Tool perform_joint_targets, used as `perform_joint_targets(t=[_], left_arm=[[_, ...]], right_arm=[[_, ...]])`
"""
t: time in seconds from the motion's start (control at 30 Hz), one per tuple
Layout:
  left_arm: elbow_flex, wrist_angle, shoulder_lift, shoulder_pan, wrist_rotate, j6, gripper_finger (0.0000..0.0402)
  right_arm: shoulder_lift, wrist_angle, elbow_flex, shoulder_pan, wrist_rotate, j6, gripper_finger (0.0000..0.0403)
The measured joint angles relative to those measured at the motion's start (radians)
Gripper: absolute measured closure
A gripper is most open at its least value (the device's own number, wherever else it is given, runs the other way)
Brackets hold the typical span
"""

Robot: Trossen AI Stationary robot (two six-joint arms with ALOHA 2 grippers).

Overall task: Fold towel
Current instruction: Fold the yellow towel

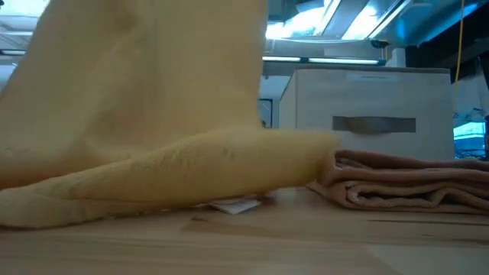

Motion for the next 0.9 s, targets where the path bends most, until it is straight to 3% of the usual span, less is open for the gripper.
perform_joint_targets(t=[0.17,0.33,0.5,0.67,0.9], left_arm=[[-0.005,-0.169,-0.008,0.000,0.005,-0.207,0.0386],[-0.033,-0.171,-0.011,0.000,0.017,-0.165,0.0386],[-0.049,-0.173,-0.009,0.000,0.018,-0.175,0.0386],[-0.048,-0.173,-0.008,0.003,0.015,-0.160,0.0386],[-0.068,-0.173,-0.006,0.153,0.000,-0.120,0.0386]], right_arm=[[0.000,0.000,-0.039,-0.045,0.025,-0.001,0.0400],[-0.033,-0.018,-0.033,-0.045,0.029,-0.035,0.0400],[-0.126,-0.133,-0.030,-0.046,-0.117,0.062,0.0400],[-0.166,-0.202,-0.030,-0.045,-0.148,0.110,0.0400],[-0.149,-0.185,-0.033,-0.076,-0.161,0.129,0.0400]])
